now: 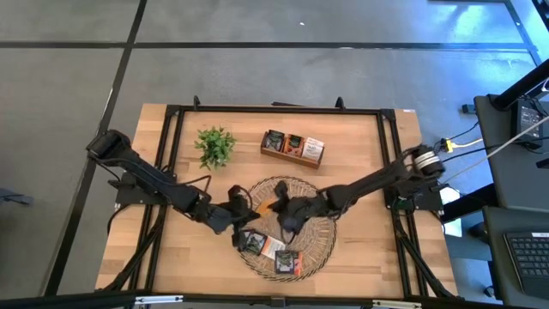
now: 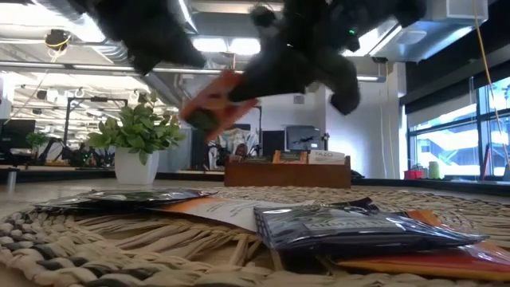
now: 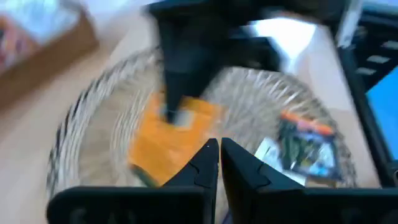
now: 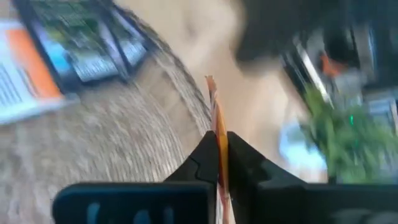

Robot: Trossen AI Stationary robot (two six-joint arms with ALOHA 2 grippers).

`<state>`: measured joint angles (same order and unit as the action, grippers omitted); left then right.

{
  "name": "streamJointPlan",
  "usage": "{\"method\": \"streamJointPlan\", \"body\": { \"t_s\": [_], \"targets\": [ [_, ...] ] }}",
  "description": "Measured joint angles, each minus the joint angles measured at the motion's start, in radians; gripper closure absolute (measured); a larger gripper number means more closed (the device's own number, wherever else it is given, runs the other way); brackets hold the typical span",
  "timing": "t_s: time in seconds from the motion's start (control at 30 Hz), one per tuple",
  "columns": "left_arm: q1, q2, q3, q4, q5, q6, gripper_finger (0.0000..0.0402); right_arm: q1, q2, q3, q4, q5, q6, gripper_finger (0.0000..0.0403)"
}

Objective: Pick & Place Tea
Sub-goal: Put the orange tea bag into the middle section of the wooden organizer

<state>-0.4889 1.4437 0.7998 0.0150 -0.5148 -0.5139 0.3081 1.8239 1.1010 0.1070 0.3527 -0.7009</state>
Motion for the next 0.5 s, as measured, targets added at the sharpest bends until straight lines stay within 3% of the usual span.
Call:
{"method": "streamJointPlan", "body": {
  "t_s": [0.23, 0.37, 0.5],
  "targets": [
    [0.0, 0.0, 0.0, 0.162, 0.016, 0.205, 0.0387, -0.042, -0.311, -0.293, 0.118, 0.042, 0.274, 0.0383],
    [0.007, 0.0, 0.0, 0.213, 0.0, 0.327, 0.0389, -0.045, -0.445, -0.5, 0.477, 0.011, 0.401, 0.0383],
    [0.031, 0.004, 0.0, 0.271, -0.013, 0.394, 0.0387, -0.042, -0.439, -0.646, 0.845, -0.103, 0.523, 0.0383]
  ]
}}
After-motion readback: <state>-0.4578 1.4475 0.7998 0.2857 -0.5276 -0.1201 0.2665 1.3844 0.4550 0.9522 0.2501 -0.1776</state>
